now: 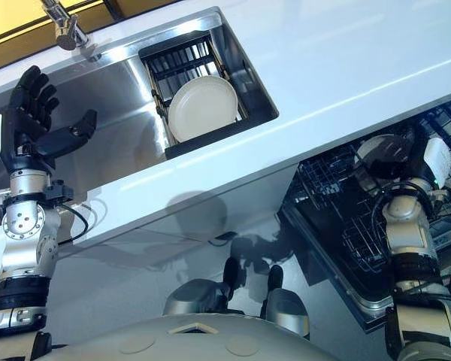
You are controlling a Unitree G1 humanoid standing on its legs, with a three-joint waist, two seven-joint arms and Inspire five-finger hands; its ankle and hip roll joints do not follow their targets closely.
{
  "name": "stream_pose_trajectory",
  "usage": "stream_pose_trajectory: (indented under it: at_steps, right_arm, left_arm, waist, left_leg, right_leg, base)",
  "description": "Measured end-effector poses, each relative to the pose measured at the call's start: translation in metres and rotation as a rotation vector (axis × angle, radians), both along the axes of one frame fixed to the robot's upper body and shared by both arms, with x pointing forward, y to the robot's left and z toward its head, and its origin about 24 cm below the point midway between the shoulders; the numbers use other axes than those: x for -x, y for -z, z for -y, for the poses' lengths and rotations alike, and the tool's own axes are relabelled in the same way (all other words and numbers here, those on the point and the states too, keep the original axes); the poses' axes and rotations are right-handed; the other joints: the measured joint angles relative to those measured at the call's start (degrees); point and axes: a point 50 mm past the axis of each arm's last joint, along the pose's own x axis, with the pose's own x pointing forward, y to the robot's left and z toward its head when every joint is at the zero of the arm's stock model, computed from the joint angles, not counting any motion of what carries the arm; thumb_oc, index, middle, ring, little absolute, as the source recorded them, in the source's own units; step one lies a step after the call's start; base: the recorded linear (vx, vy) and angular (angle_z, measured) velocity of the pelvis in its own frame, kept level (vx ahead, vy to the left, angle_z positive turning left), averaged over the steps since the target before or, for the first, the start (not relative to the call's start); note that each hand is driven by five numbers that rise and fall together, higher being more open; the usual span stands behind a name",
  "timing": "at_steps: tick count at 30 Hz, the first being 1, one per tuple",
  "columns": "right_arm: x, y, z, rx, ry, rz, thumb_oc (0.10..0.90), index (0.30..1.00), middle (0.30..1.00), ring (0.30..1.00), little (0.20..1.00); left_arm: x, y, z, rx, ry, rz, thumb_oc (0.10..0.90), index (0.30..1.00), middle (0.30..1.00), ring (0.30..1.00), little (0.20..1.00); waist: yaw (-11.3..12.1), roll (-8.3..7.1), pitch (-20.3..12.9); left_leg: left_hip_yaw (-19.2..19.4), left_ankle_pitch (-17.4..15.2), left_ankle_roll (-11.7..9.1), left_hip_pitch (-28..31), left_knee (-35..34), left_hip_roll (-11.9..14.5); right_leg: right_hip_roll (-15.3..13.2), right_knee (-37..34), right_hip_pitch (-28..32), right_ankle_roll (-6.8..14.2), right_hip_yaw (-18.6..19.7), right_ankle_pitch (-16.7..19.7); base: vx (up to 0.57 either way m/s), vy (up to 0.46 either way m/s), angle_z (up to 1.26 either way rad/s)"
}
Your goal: Pick up plates and place into dishwasher.
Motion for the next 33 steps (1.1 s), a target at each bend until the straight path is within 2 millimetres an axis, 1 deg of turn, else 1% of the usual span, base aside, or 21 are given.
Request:
stream_pose_trajectory:
  at_steps: [5,9,12,16,18,21,24,27,28,30,33]
  right_arm:
    - [0.003,-0.004,-0.001,0.009,0.009,0.042,0.800,0.900,0.900,0.900,0.900]
    - [0.004,-0.004,-0.006,-0.032,0.014,0.091,0.800,0.900,0.900,0.900,0.900]
    - [0.004,-0.005,-0.011,-0.052,-0.002,0.134,0.800,0.900,0.900,0.900,0.900]
    - [0.004,-0.013,-0.025,-0.096,-0.080,0.240,0.800,0.900,0.900,0.900,0.900]
    - [0.003,-0.016,-0.035,-0.173,-0.147,0.310,0.800,0.900,0.900,0.900,0.900]
    - [0.005,-0.018,-0.050,-0.287,-0.292,0.371,0.800,0.900,0.900,0.900,0.900]
    - [0.007,-0.007,-0.063,-0.437,-0.441,0.343,0.800,0.900,0.900,0.900,0.900]
    - [0.013,0.005,-0.067,-0.499,-0.495,0.285,0.800,0.900,0.900,0.900,0.900]
    - [0.016,0.010,-0.070,-0.507,-0.514,0.254,0.800,0.900,0.900,0.900,0.900]
    - [0.017,0.015,-0.075,-0.515,-0.542,0.220,0.800,0.900,0.900,0.900,0.900]
    - [0.017,0.020,-0.081,-0.506,-0.585,0.173,0.800,0.900,0.900,0.900,0.900]
  left_arm:
    - [0.000,-0.001,0.002,0.003,0.009,0.008,0.800,0.900,0.900,0.900,0.900]
    - [-0.001,-0.006,0.005,-0.035,0.023,0.018,0.800,0.900,0.900,0.900,0.900]
    - [-0.002,-0.006,0.005,-0.074,0.022,0.000,0.800,0.900,0.900,0.900,0.900]
    - [-0.003,-0.013,-0.001,-0.173,0.011,-0.046,0.800,0.900,0.900,0.900,0.900]
    - [-0.004,-0.017,-0.005,-0.229,0.001,-0.076,0.800,0.900,0.900,0.900,0.900]
    - [-0.005,-0.019,-0.007,-0.251,0.002,-0.093,0.800,0.900,0.900,0.900,0.900]
    - [-0.009,-0.021,-0.009,-0.287,0.006,-0.138,0.800,0.900,0.900,0.900,0.900]
    - [-0.011,-0.016,-0.013,-0.288,0.010,-0.198,0.800,0.900,0.900,0.900,0.900]
    - [-0.012,-0.011,-0.018,-0.285,0.002,-0.240,0.800,0.900,0.900,0.900,0.900]
    - [-0.011,-0.005,-0.028,-0.288,-0.022,-0.298,0.800,0.900,0.900,0.900,0.900]
    - [-0.010,0.005,-0.046,-0.286,-0.072,-0.397,0.800,0.900,0.900,0.900,0.900]
  waist:
    - [-1.4,-0.24,-0.2]
    - [-2.8,-1.20,-0.8]
    - [-3.2,-1.59,-1.2]
    - [-4.0,-1.56,-1.2]
    - [-4.5,-1.45,-1.3]
    - [-4.9,-0.92,-1.9]
    - [-5.8,-0.63,-2.5]
    - [-6.1,-0.05,-2.8]
    - [-6.3,0.26,-3.0]
    - [-7.3,0.32,-3.0]
    - [-8.3,0.36,-3.0]
  left_leg:
    - [1.7,-0.6,0.1,0.9,0.0,0.1]
    - [2.4,-0.8,0.2,1.5,0.0,0.2]
    - [3.4,-1.0,0.2,1.8,0.0,0.3]
    - [4.7,-1.2,0.3,2.2,0.0,0.4]
    - [5.3,-1.4,0.3,2.5,0.0,0.3]
    - [6.4,-1.9,0.4,2.7,0.0,0.3]
    - [7.2,-2.2,0.5,2.8,0.0,0.2]
    - [8.3,-2.6,0.7,2.9,0.0,0.2]
    - [8.9,-2.7,0.8,2.8,0.0,0.1]
    - [9.2,-2.8,0.9,2.8,0.0,0.1]
    - [11.4,-3.0,1.1,2.6,0.0,0.2]
  right_leg:
    - [0.1,0.0,0.3,0.0,1.3,0.0]
    - [0.2,0.0,0.5,0.1,2.2,0.1]
    - [0.2,0.0,0.5,0.2,3.0,0.2]
    - [0.2,0.0,0.4,0.3,4.0,0.4]
    - [0.3,0.0,0.4,0.4,4.8,0.5]
    - [0.3,0.0,0.2,0.4,5.7,0.5]
    - [0.3,0.0,0.0,0.4,6.3,0.5]
    - [0.3,0.1,-0.5,0.6,7.2,0.6]
    - [0.3,0.5,-1.0,0.6,7.3,0.6]
    - [0.2,0.9,-1.5,0.7,7.5,0.5]
    - [0.2,2.7,-3.4,1.0,8.3,0.3]
  base:
    - [-0.03,0.021,-0.17]
    - [-0.03,0.035,-0.13]
    - [-0.02,0.055,-0.15]
    - [0.00,0.089,-0.14]
    - [0.02,0.122,-0.17]
    - [0.01,0.128,-0.18]
    - [0.05,0.181,-0.15]
    - [0.03,0.161,-0.23]
    - [0.02,0.193,-0.25]
    - [0.02,0.187,-0.22]
    - [0.04,0.184,-0.37]
